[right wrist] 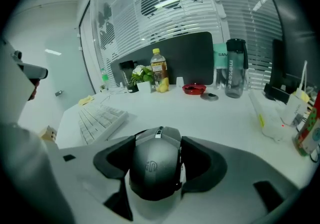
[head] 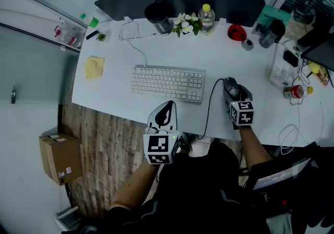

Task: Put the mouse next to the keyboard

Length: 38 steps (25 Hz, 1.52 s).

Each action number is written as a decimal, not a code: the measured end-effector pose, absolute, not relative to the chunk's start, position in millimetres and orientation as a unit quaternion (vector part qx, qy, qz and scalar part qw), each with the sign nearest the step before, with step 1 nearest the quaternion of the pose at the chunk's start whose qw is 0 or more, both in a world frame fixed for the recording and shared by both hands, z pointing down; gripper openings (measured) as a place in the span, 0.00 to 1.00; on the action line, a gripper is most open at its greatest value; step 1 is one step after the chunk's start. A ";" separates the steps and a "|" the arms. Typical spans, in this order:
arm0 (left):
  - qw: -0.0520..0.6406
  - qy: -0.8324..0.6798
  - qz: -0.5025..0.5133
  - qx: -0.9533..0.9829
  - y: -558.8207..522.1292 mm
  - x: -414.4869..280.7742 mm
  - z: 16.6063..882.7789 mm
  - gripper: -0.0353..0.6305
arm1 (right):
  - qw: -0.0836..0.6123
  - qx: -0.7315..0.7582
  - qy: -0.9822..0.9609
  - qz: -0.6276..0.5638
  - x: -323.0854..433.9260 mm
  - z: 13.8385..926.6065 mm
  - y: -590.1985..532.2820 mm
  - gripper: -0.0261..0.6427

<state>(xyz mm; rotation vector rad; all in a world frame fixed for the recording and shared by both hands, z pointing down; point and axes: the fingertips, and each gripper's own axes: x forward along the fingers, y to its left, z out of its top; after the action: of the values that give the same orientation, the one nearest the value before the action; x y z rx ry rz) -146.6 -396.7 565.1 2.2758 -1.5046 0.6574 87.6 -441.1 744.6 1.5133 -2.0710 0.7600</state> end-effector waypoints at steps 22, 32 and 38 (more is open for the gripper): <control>0.162 -0.534 0.218 0.801 -390.0 -157.4 553.7 0.10 | 0.292 0.554 -0.736 0.257 92.8 752.5 -438.3 0.52; 0.142 -0.523 0.171 0.823 -399.6 -157.8 513.3 0.10 | 0.207 0.562 -0.771 0.215 89.8 634.0 -433.1 0.48; 0.125 -0.496 0.136 0.848 -405.9 -143.5 483.2 0.10 | 0.165 0.567 -0.789 0.171 89.7 546.4 -418.5 0.45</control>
<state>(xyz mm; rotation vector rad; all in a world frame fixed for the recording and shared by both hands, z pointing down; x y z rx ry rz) -143.5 -405.9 483.2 2.4716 -1.4443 0.3962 89.7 -418.5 546.4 1.6151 -2.2481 0.4870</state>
